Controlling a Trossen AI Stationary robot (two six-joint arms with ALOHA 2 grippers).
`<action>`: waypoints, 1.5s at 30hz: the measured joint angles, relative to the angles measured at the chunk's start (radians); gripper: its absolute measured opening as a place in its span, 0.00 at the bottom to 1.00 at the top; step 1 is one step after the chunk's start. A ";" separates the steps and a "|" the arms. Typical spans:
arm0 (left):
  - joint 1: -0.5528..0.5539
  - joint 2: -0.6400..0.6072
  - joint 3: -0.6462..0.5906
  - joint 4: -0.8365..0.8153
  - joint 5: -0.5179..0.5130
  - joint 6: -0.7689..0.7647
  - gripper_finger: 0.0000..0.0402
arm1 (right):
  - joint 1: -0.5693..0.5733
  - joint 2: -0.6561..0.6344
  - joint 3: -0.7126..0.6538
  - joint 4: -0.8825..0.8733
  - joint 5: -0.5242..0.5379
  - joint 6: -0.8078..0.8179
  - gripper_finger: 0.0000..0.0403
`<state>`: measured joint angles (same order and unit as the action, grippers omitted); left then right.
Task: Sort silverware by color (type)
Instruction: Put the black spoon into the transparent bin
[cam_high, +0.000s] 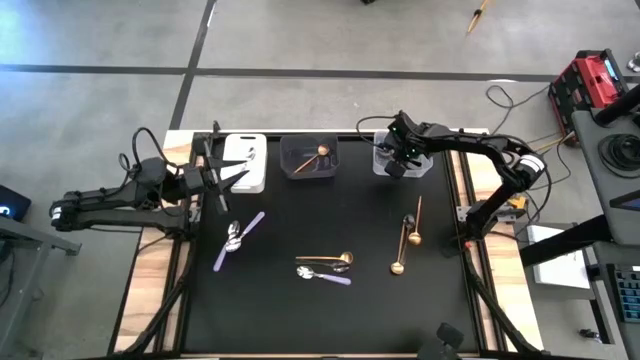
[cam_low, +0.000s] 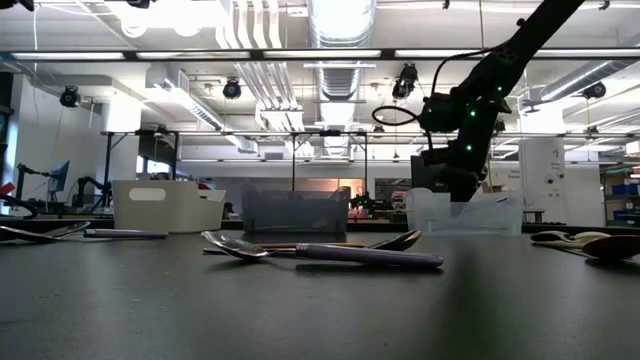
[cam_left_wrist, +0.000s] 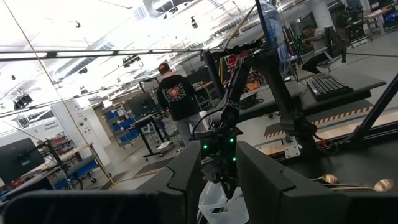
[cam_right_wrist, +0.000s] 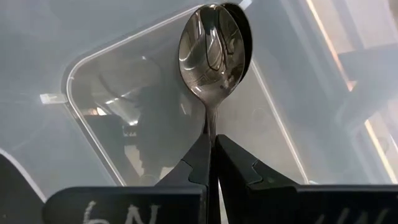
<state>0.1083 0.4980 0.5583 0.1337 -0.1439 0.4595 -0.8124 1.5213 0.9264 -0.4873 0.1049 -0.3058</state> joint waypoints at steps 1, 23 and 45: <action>0.000 0.000 0.000 0.000 0.000 0.000 0.21 | 0.000 0.001 0.000 0.000 0.000 0.000 0.02; 0.000 0.000 0.000 0.000 0.000 0.000 0.21 | 0.000 0.002 0.000 0.000 0.000 0.006 0.02; 0.000 0.000 0.000 0.000 0.000 0.000 0.21 | 0.000 0.002 0.000 0.000 0.000 0.010 0.08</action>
<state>0.1083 0.4979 0.5585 0.1337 -0.1436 0.4595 -0.8124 1.5230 0.9264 -0.4870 0.1051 -0.2955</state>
